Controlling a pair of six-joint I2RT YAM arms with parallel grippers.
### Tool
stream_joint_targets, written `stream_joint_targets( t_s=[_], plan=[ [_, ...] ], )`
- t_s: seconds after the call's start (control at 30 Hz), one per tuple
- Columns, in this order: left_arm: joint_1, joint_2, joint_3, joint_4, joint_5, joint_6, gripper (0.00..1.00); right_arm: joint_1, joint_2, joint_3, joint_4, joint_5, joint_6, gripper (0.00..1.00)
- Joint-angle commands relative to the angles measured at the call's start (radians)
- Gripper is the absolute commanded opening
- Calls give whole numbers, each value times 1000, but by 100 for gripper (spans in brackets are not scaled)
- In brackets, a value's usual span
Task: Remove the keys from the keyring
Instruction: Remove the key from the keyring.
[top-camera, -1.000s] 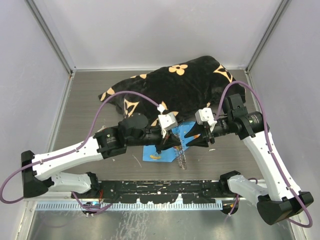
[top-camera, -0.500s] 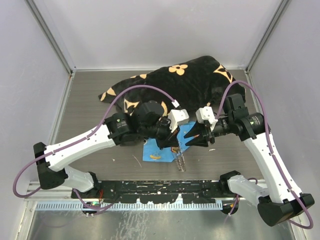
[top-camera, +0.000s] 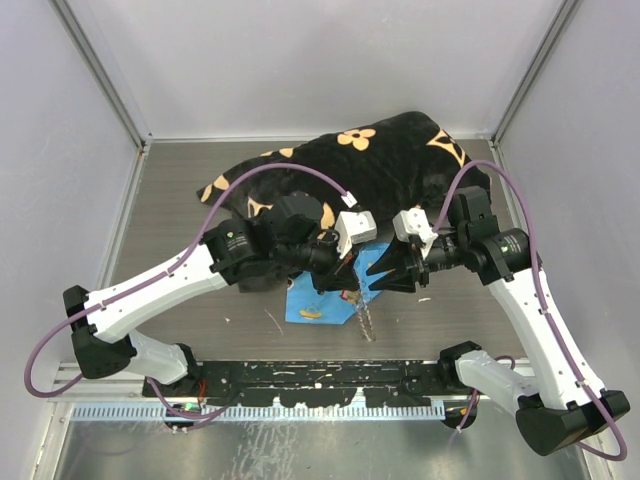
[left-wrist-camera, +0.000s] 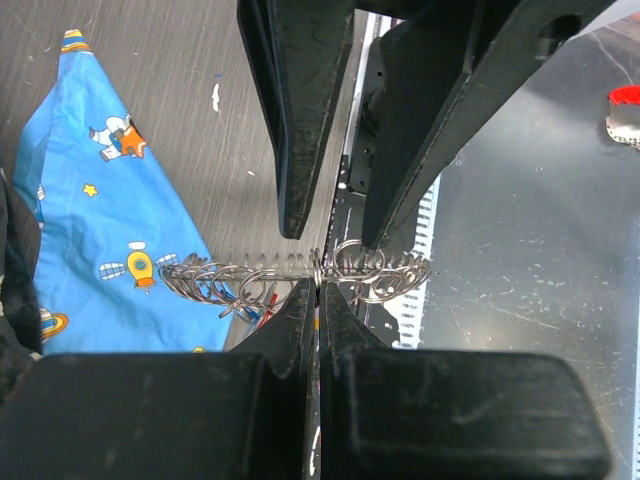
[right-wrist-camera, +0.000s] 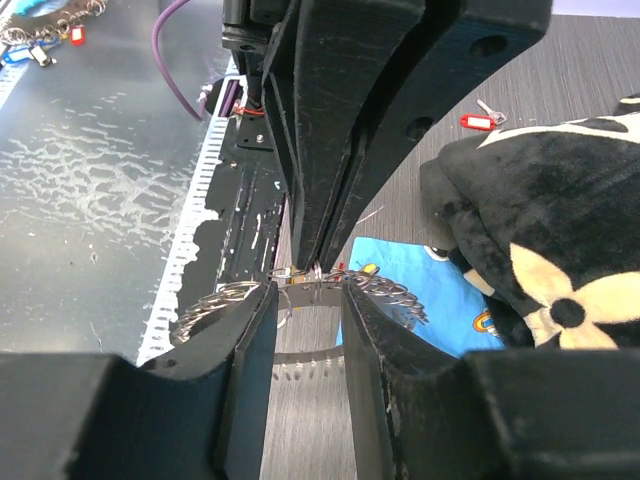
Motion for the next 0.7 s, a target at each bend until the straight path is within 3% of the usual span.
stream_joint_targets(
  t_s=[0.0, 0.67],
  plan=[
    [5, -14, 51, 63, 54, 5, 0, 6, -14, -7, 85, -17, 82, 37],
    [9, -10, 35, 126, 70, -21, 0, 6, -28, -66, 107, -56, 102, 25]
  ],
)
